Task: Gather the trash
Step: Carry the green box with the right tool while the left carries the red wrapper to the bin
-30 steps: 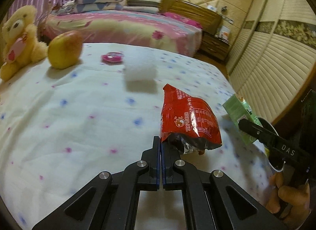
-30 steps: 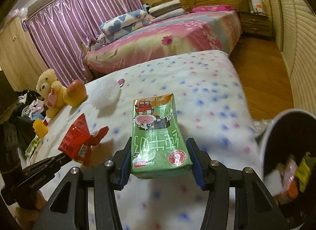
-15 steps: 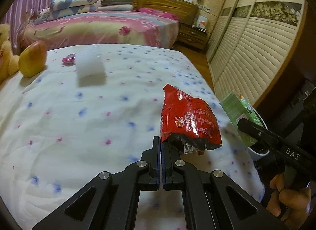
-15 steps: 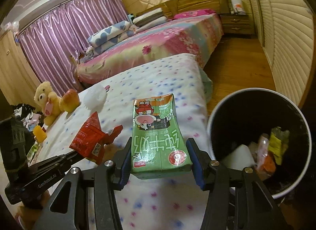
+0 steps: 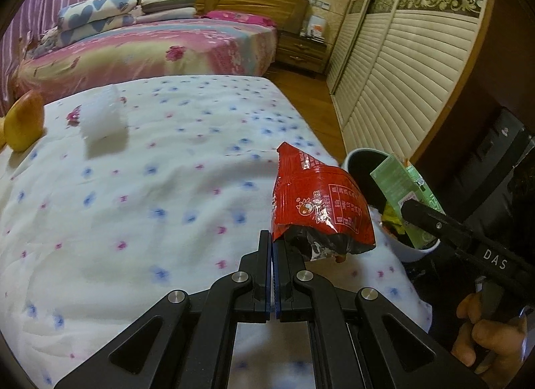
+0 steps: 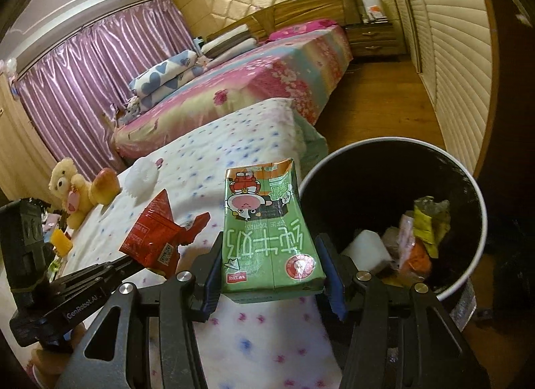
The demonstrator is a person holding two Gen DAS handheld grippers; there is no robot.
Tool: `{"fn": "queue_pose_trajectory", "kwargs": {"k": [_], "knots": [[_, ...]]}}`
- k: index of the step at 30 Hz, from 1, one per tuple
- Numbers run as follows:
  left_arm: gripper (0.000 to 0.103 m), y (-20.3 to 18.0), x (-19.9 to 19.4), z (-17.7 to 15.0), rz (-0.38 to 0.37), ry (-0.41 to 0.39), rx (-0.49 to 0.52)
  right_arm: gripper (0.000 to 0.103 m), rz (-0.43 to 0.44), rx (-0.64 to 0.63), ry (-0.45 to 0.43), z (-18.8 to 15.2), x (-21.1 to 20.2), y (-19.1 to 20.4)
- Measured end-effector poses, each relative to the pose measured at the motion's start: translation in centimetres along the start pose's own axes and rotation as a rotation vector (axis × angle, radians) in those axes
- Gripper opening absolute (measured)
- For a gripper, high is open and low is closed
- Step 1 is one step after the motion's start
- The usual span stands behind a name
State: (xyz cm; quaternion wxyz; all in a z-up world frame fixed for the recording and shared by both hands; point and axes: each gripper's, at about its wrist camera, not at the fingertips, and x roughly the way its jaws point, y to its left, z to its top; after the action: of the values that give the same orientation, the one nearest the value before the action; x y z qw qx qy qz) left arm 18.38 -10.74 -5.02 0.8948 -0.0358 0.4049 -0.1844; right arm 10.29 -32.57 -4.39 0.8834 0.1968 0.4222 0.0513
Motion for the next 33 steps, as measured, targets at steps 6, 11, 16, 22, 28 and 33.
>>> {"fn": "queue_pose_trajectory", "kwargs": {"k": [6,11,16,22,28,33], "knots": [[0.000,-1.6,1.0,0.3,-0.020,0.008,0.027,0.052,-0.024,0.022,-0.007,-0.2,-0.9,-1.5],[0.000,-2.7,1.8,0.7,-0.034,0.014,0.052,0.052,-0.045,0.038,-0.016,-0.2,-1.6,-2.7],[0.000,-3.5,2.6,1.1,-0.041,0.019,0.067,0.052,-0.064,0.055,-0.026,-0.1,-2.0,-3.6],[0.000,-4.5,3.7,1.5,-0.041,0.027,0.083,0.052,-0.081,0.074,-0.034,0.0,-2.3,-4.4],[0.000,-5.3,4.6,2.1,-0.042,0.027,0.095,0.052,-0.091,0.090,-0.036,-0.1,-2.4,-5.2],[0.000,-6.0,5.2,2.4,-0.047,0.027,0.108,0.052,-0.101,0.101,-0.040,-0.1,-2.5,-5.8]]}}
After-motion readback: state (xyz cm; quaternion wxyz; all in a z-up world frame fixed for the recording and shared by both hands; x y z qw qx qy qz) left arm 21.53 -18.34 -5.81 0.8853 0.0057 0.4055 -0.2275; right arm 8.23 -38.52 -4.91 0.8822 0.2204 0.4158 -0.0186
